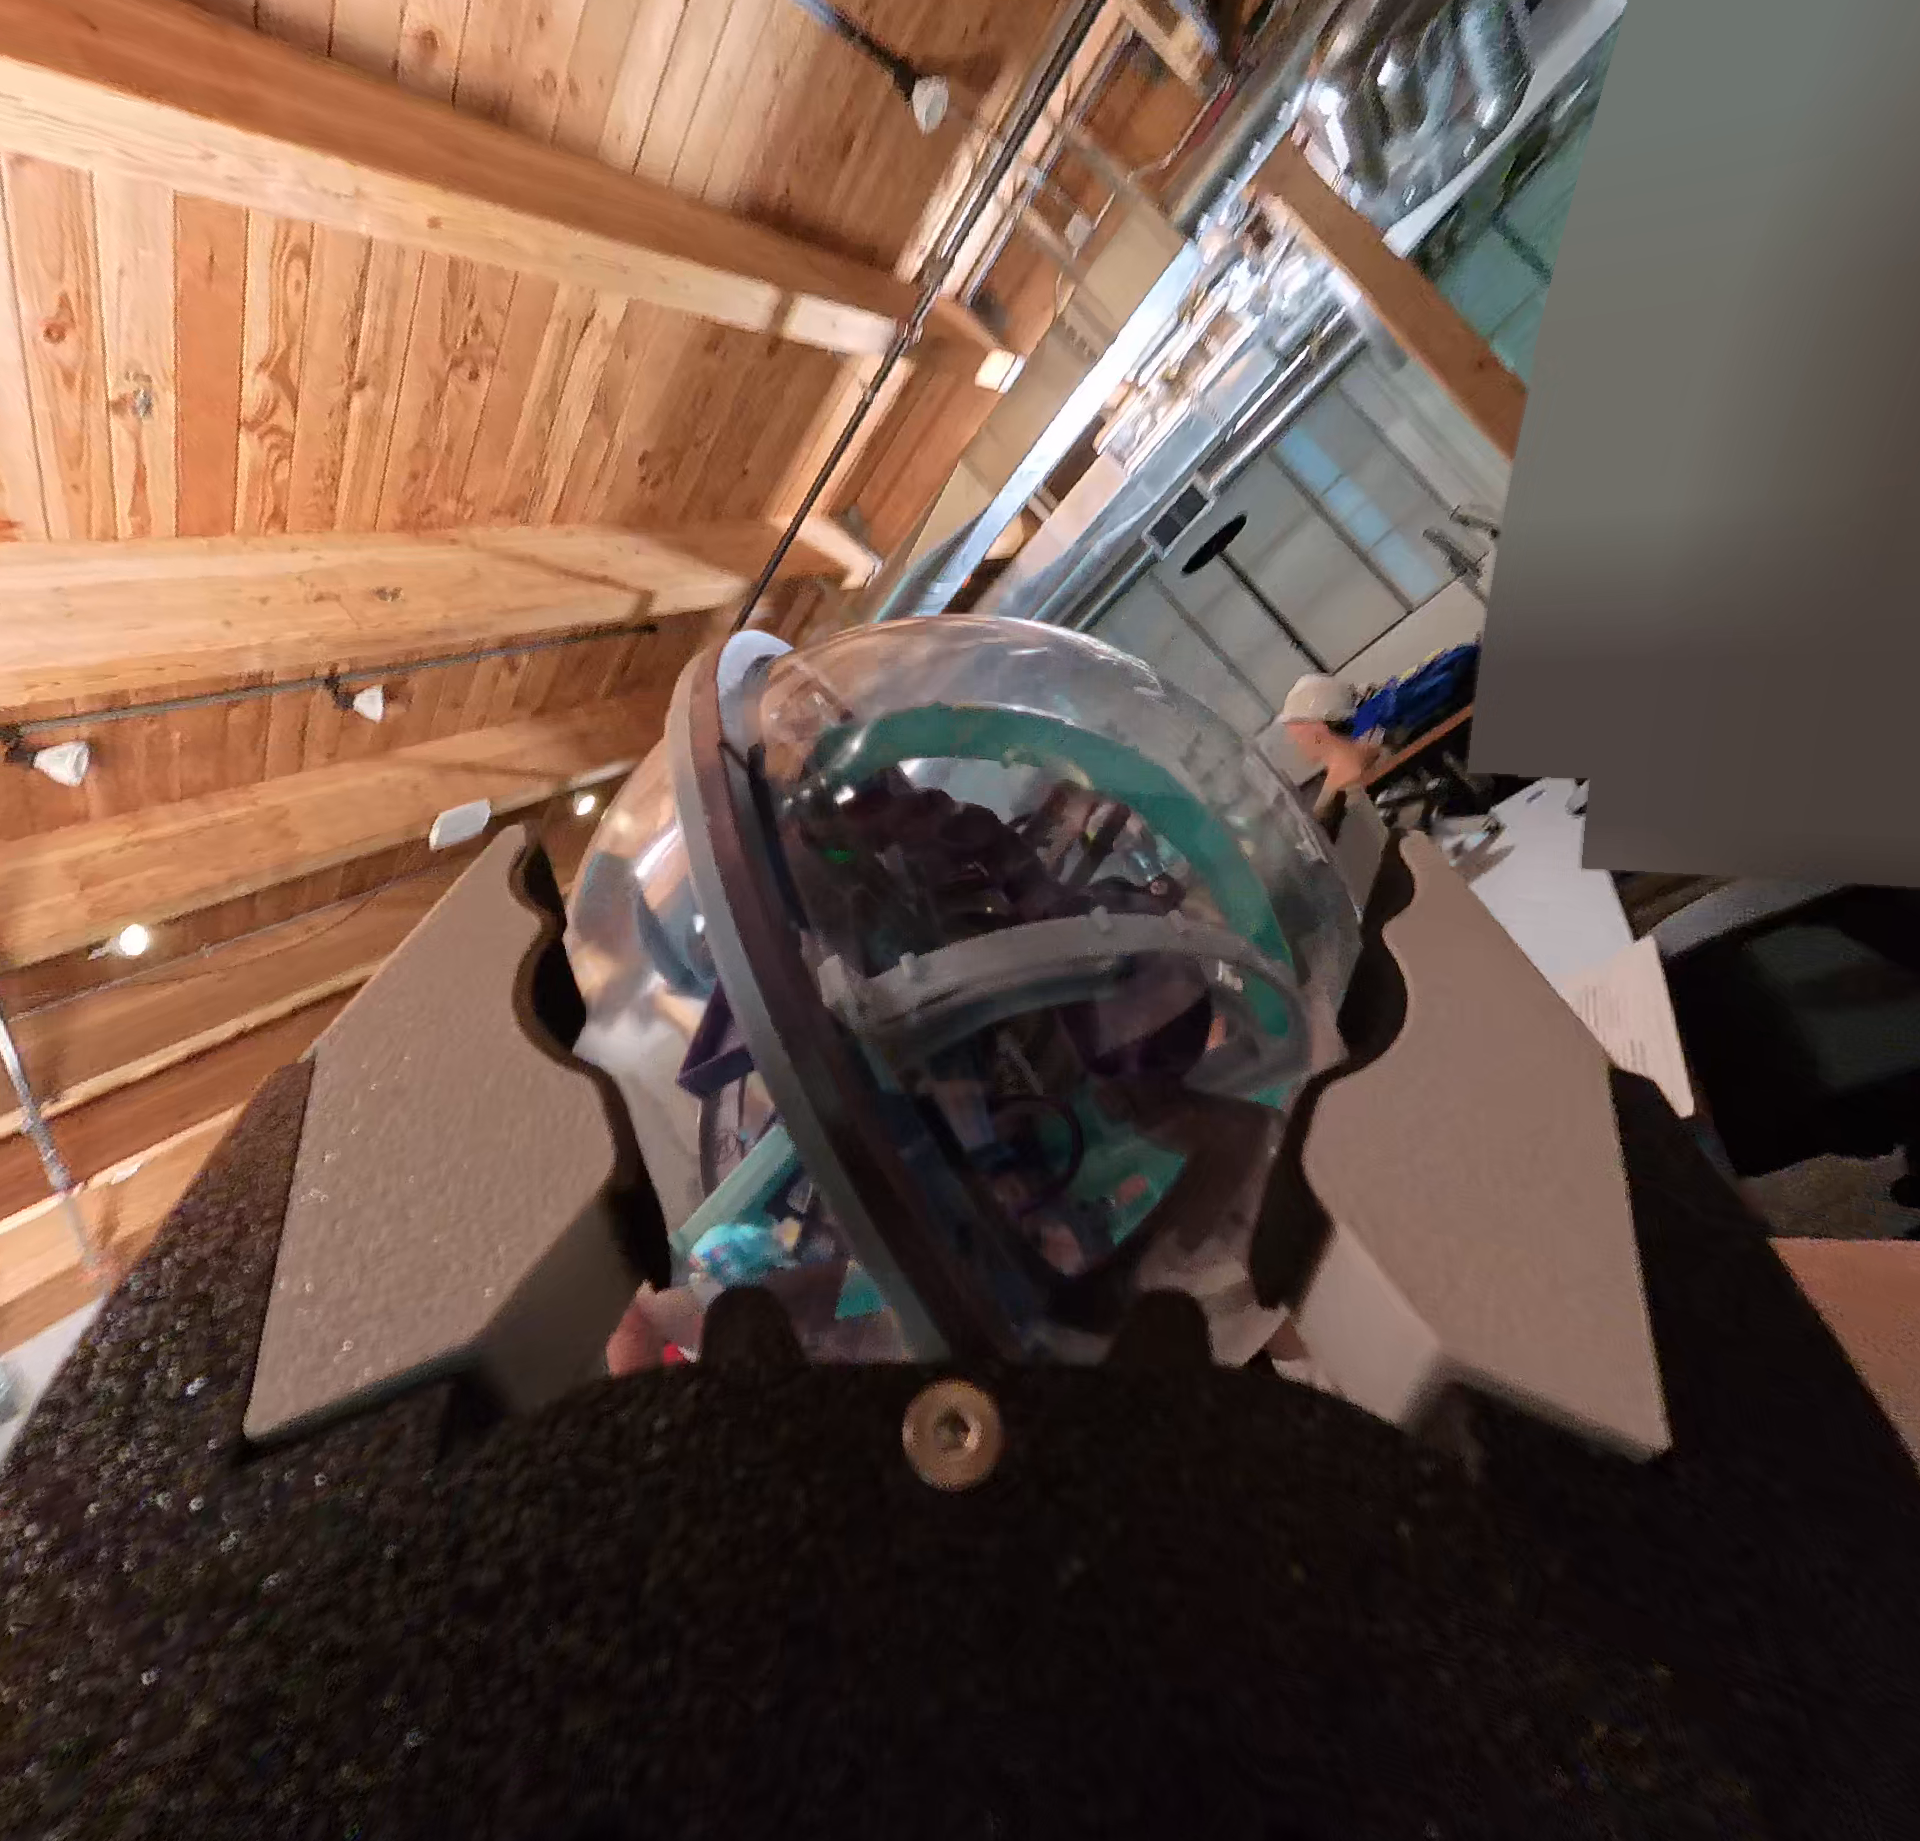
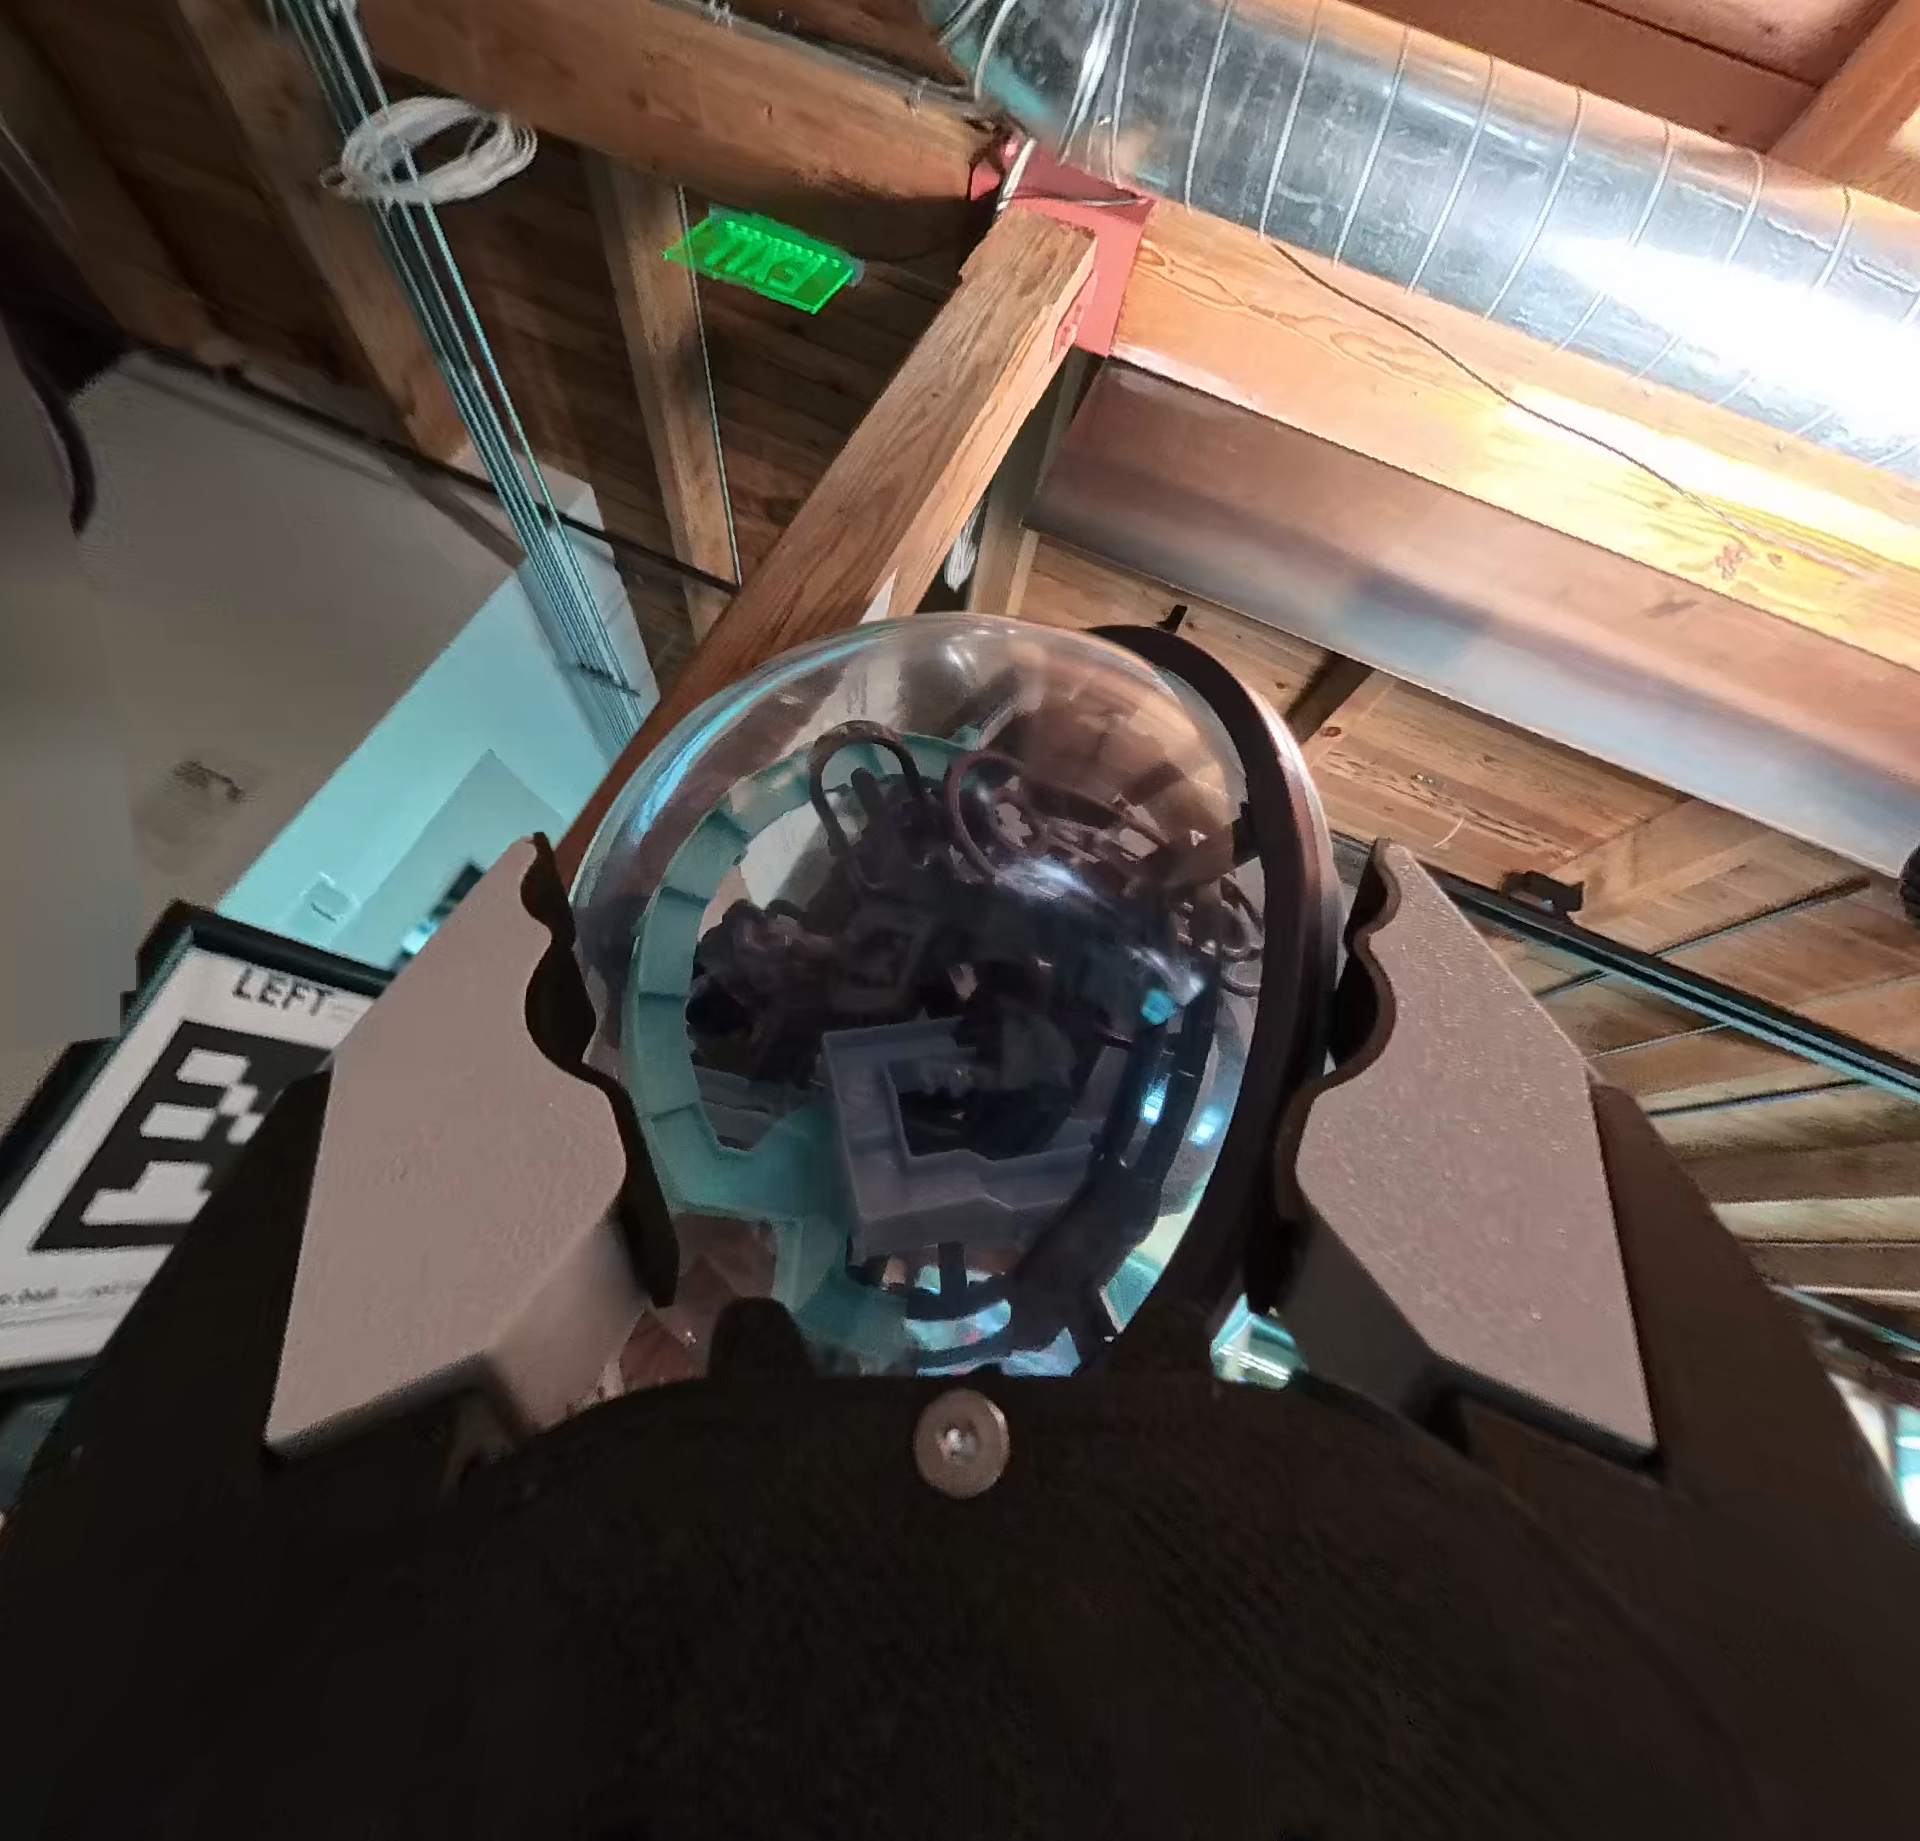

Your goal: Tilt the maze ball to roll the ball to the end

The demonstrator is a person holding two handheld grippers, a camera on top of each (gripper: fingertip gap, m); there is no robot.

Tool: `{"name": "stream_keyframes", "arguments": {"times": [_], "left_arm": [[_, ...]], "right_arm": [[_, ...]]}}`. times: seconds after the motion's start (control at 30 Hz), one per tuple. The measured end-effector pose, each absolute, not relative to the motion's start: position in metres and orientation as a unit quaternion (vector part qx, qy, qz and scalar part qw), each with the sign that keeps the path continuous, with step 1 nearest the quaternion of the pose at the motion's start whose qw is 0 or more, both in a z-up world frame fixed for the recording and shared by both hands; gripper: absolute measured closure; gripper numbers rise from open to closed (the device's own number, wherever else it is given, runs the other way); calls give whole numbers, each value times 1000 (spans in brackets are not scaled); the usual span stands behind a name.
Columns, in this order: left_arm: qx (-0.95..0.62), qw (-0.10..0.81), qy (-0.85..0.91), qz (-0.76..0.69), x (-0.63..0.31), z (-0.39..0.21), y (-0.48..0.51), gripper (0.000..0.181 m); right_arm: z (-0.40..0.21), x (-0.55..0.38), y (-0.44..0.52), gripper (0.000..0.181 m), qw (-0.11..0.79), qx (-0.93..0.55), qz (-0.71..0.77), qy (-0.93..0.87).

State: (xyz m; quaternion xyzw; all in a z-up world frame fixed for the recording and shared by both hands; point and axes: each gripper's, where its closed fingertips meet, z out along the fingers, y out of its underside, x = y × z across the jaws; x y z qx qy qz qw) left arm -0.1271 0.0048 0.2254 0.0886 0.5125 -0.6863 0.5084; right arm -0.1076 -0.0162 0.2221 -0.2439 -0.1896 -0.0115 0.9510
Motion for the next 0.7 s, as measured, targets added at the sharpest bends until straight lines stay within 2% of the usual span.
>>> {"name": "stream_keyframes", "arguments": {"times": [0.47,0.7], "left_arm": [[-47,533,652,-537,-51,191,-7,35],[39,531,602,-595,-71,196,-3,35]], "right_arm": [[179,-28,-17,38,975,-124,174,-64],[188,-47,-17,38,977,-159,85,-116]]}}
